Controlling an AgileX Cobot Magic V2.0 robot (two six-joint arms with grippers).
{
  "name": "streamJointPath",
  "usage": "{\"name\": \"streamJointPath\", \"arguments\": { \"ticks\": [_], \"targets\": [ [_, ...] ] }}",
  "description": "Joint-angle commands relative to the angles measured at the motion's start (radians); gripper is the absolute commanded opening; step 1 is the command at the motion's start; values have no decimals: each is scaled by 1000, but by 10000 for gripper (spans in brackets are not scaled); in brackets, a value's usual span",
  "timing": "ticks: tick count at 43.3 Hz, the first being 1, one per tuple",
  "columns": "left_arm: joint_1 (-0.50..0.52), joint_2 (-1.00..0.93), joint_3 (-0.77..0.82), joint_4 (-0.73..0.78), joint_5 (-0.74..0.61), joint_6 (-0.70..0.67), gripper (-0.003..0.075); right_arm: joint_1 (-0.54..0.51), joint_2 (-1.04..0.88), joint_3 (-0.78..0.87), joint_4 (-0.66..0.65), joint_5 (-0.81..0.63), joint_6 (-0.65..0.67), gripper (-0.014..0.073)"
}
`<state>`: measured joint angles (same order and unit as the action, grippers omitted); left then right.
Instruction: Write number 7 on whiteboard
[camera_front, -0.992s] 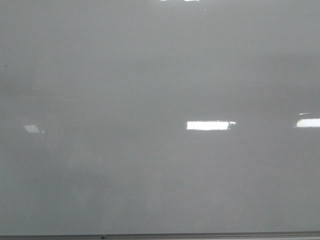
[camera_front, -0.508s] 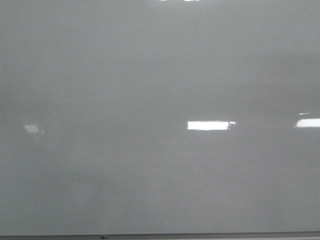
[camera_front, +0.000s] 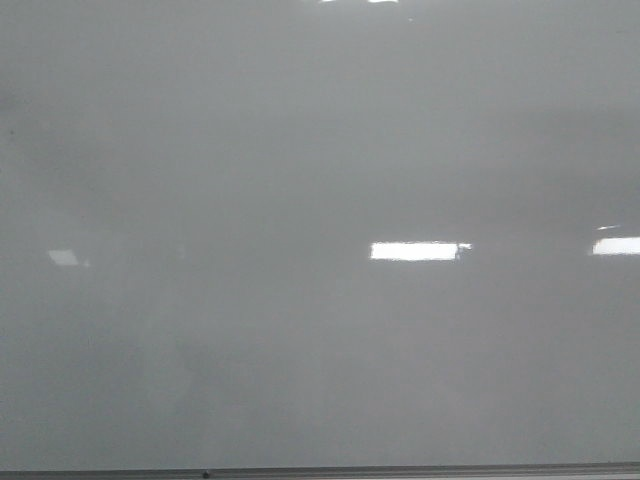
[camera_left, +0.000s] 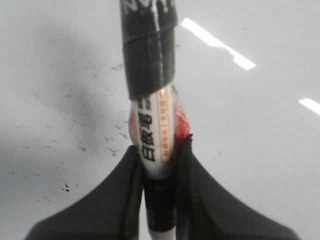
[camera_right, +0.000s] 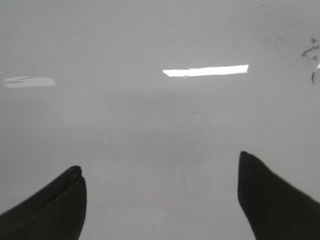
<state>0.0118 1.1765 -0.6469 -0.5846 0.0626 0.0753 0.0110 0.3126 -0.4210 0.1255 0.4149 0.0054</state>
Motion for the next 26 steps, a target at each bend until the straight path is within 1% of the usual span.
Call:
{"name": "streamJointPath", "arguments": {
  "ticks": [1, 4, 7, 12, 16, 24, 26],
  "targets": [
    [-4, -94, -31, 129, 45, 5, -20, 1, 16, -36, 5, -59, -5, 633],
    [-15, -131, -32, 202, 112, 54, -20, 1, 16, -36, 5, -41, -5, 633],
    [-36, -152, -47, 244, 217, 140, -20, 2, 21, -36, 6, -19, -5, 633],
    [-80, -152, -99, 249, 428, 288, -20, 19, 47, -45, 7, 17, -5, 633],
    [-135, -150, -143, 249, 565, 458, -20, 52, 99, -67, 7, 47, -26, 633],
    [-286, -150, -190, 256, 698, 843, -20, 163, 232, -148, 31, 137, -142, 633],
    [-331, -150, -192, 262, 717, 912, -20, 204, 267, -177, 42, 172, -180, 633]
  ]
}}
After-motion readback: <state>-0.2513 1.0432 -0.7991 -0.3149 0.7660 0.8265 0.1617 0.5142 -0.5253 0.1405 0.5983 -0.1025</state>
